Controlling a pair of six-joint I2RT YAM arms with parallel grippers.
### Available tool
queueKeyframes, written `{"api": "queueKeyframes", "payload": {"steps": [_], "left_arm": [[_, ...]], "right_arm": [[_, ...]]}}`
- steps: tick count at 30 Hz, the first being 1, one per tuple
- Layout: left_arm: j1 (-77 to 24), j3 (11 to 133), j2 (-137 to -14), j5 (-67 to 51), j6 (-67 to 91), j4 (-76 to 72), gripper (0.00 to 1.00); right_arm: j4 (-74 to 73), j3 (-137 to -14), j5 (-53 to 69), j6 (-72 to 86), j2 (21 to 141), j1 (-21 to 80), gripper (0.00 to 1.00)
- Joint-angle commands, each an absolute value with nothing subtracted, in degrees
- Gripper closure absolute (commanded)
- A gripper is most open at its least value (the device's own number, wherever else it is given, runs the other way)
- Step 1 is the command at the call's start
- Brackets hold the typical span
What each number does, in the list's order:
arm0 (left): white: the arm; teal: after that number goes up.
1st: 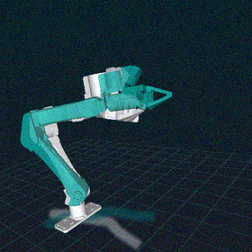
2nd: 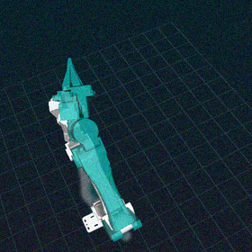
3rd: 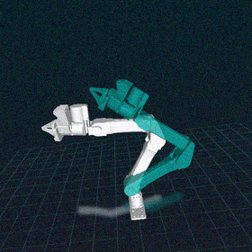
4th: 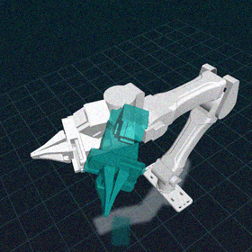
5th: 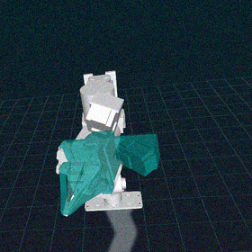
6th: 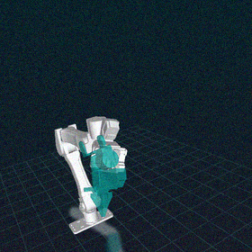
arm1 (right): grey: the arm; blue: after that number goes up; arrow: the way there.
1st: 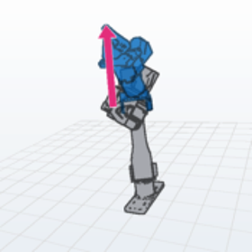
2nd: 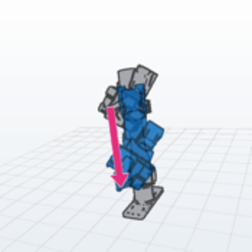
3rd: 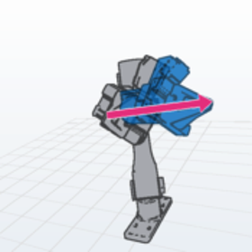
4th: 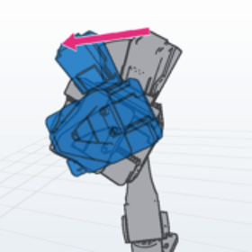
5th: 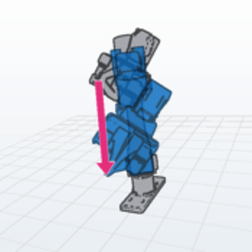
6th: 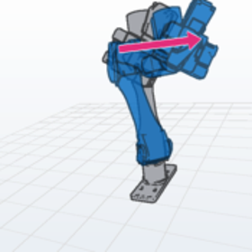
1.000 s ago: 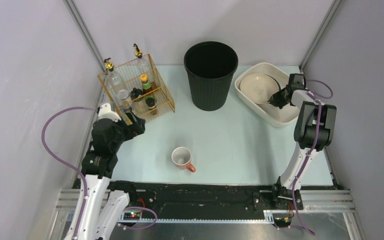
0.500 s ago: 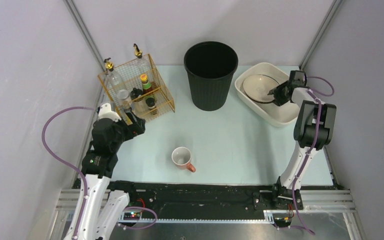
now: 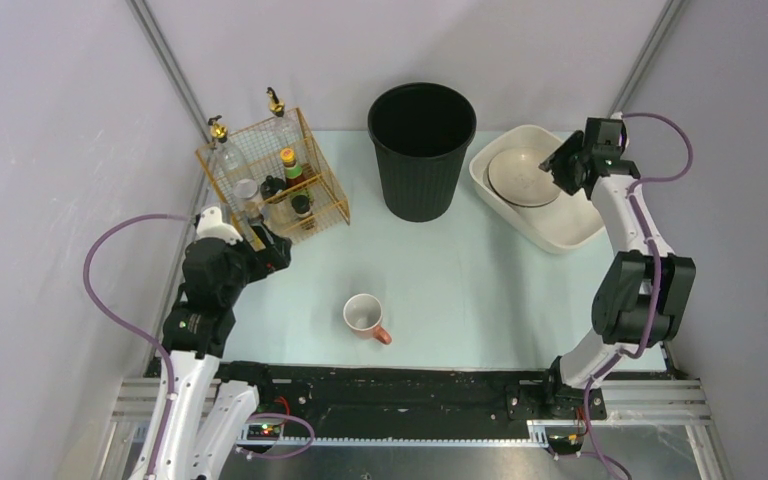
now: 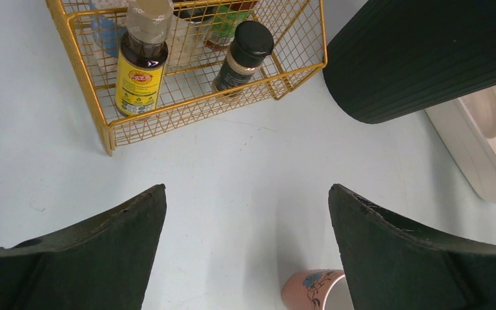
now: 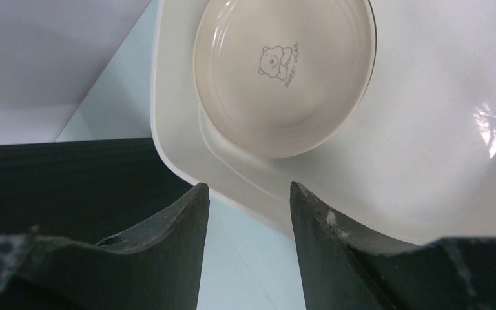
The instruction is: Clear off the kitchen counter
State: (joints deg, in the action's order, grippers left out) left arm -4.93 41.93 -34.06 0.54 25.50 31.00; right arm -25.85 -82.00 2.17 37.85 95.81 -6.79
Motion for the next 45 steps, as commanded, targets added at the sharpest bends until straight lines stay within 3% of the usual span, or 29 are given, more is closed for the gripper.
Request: {"api": "queueKeyframes", "payload": {"steps": [1, 9, 19, 31, 45], "left_arm": [[-4.38, 41.77, -32.96, -1.34, 25.82, 30.07, 0.02], [-4.31, 41.78, -32.95, -2.21, 25.84, 30.08, 0.02], [-4.31, 41.79, -33.03, -2.68, 26.05, 30.09, 0.02], [-4.38, 41.69, -33.14, -2.08, 25.94, 30.1, 0.02], [-4.32, 41.79, -33.56, -1.32, 25.99, 30.1, 0.02]], "right_arm": [[-30.91, -82.33, 2.16, 34.62, 92.28, -5.55, 0.47], [-34.38, -78.28, 0.67, 27.1, 80.62, 10.78, 0.46], [-37.37, -77.75, 6.66, 21.62, 76.16, 33.46, 0.44], [-37.73, -77.71, 7.39, 19.17, 84.72, 53.46, 0.42], [-34.43, -77.78, 4.91, 21.72, 96.96, 62.14, 0.42]]}}
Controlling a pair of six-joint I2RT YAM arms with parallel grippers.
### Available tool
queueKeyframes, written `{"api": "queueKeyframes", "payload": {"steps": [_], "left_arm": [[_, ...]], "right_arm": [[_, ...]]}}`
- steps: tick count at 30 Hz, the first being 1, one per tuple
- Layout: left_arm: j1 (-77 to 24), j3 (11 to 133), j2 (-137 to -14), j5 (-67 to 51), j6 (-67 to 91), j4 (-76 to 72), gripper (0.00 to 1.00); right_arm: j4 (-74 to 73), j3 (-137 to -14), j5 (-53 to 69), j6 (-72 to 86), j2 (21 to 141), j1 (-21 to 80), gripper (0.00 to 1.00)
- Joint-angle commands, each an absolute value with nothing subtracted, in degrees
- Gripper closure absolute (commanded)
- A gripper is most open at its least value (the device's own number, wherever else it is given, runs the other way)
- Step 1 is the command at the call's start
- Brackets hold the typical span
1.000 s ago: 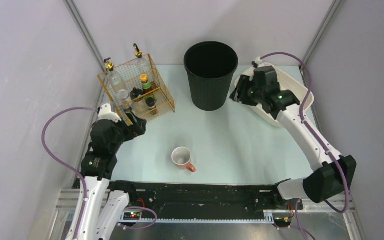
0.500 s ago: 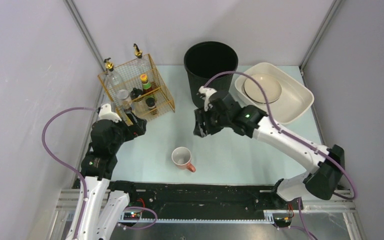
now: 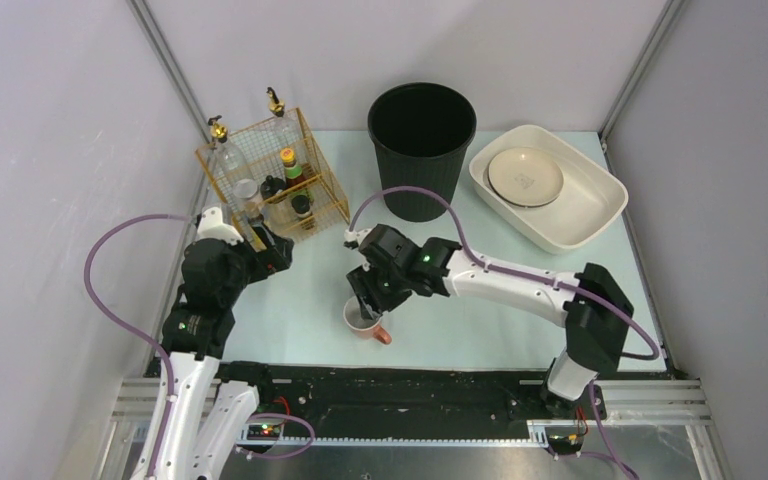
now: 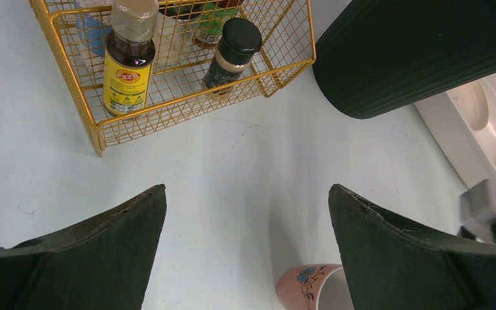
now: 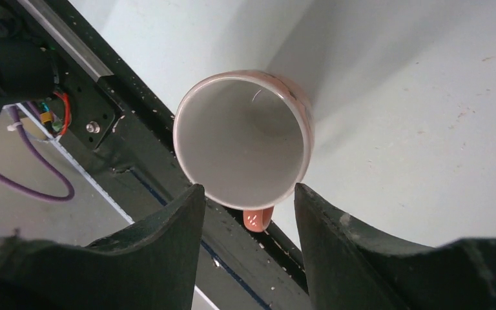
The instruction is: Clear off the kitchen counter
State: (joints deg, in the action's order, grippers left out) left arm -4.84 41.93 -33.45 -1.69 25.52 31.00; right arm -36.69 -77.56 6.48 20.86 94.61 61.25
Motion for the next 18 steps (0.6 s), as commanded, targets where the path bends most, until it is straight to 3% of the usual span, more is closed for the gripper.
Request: {"api": "queueKeyframes", "payload": {"steps": [1, 18], "left_arm": [[-4.31, 41.72, -33.57, -1.28, 25.97, 30.12, 0.02], [-4.35, 41.81, -34.01, -1.1, 26.0, 30.12, 0.02]], "right_arm": [[-34.31, -77.81, 4.56, 21.89, 97.81, 62.49, 0.42], [-33.99, -78.05, -4.61, 23.39, 100.03, 63.26, 0.43]]}}
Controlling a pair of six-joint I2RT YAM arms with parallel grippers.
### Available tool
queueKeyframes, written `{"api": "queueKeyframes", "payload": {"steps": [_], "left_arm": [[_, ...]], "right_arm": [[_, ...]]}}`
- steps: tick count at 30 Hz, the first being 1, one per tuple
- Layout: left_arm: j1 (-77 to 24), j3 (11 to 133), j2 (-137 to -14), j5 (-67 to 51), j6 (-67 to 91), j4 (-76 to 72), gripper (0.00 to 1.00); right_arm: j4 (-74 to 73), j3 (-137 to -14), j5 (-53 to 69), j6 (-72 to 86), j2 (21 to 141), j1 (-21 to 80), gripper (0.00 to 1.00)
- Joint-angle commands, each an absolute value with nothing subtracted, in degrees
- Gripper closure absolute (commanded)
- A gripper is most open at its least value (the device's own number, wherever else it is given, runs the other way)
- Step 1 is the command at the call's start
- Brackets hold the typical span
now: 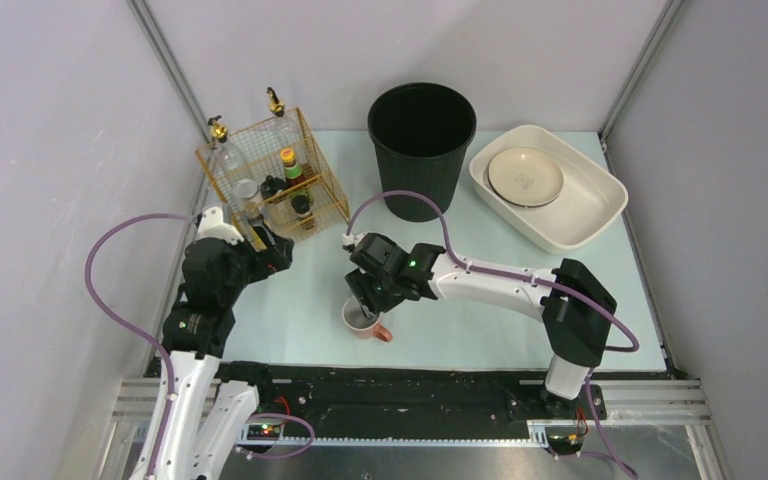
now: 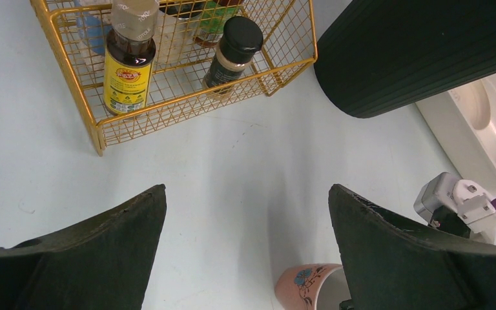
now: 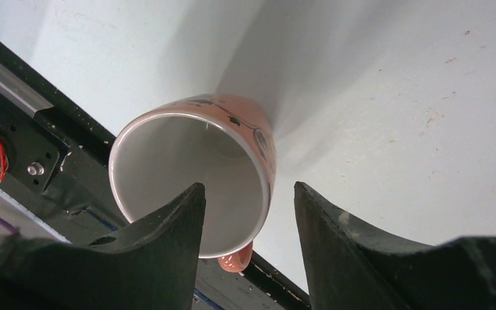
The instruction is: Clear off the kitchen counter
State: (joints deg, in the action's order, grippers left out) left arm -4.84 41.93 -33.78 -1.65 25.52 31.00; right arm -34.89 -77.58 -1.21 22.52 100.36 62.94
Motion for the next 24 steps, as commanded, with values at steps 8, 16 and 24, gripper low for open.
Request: {"api": "queueKeyframes", "payload": {"steps": [8, 16, 24], "left_arm": [[-4.33, 41.79, -34.06, -0.98, 25.93, 30.13, 0.02], [-4.38, 41.84, -34.27, -1.18, 25.96, 30.07, 0.02], [-4.34, 41.79, -34.41, -1.04, 25.9, 30.08, 0.02]], "right_arm": [[-33.81, -78.05, -4.06, 23.91, 102.95, 63.28, 0.51], [-33.24, -78.11, -2.45, 24.18, 104.05, 63.32, 0.7], [-34.61, -79.17, -4.45, 23.57, 102.01, 63.14, 1.0]]}}
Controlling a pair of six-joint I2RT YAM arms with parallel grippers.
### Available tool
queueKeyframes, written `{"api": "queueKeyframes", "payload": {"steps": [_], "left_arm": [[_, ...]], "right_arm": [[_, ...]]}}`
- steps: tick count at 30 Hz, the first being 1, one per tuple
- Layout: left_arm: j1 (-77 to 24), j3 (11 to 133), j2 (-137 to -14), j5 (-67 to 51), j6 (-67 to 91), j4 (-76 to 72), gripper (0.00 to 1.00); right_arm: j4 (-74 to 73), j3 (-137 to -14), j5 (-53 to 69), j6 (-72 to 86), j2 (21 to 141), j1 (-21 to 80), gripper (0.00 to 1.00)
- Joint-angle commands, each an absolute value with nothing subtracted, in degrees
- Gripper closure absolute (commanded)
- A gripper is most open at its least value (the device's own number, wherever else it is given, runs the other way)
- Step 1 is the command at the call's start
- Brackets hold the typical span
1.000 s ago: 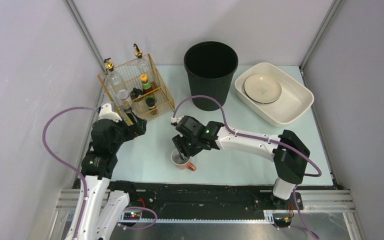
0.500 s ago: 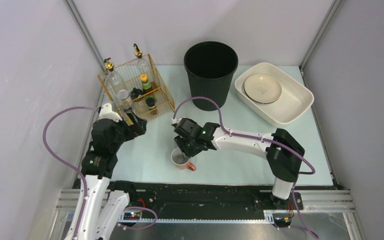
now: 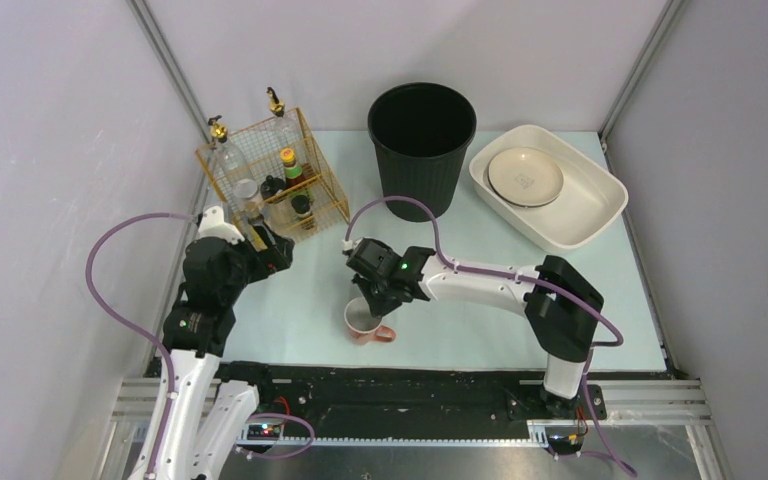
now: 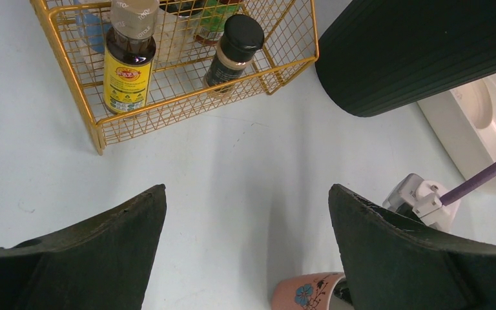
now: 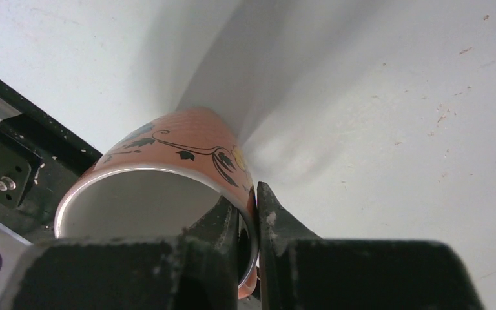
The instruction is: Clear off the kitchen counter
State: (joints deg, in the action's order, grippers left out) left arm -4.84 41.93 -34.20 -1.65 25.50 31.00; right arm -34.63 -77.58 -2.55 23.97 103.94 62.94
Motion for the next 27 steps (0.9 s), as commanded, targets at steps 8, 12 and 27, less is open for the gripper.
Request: {"api": "queueKeyframes", "payload": {"steps": [8, 12, 27], "left_arm": [[-4.38, 41.81, -34.62, -1.42, 25.99, 30.06, 0.02], [-4.36, 41.92, -34.75, -1.68, 26.0, 30.1, 0.02], [-4.35, 41.99, -34.71, -3.77, 26.17, 30.06, 0.02]], "right_arm": [[-37.34, -79.5, -7.24, 21.99, 91.95, 57.42, 1.0], [-38.99, -79.48, -8.07, 20.46, 86.38, 51.22, 1.0], [-40.49, -79.37, -4.77, 19.58, 76.34, 12.28, 1.0]]}}
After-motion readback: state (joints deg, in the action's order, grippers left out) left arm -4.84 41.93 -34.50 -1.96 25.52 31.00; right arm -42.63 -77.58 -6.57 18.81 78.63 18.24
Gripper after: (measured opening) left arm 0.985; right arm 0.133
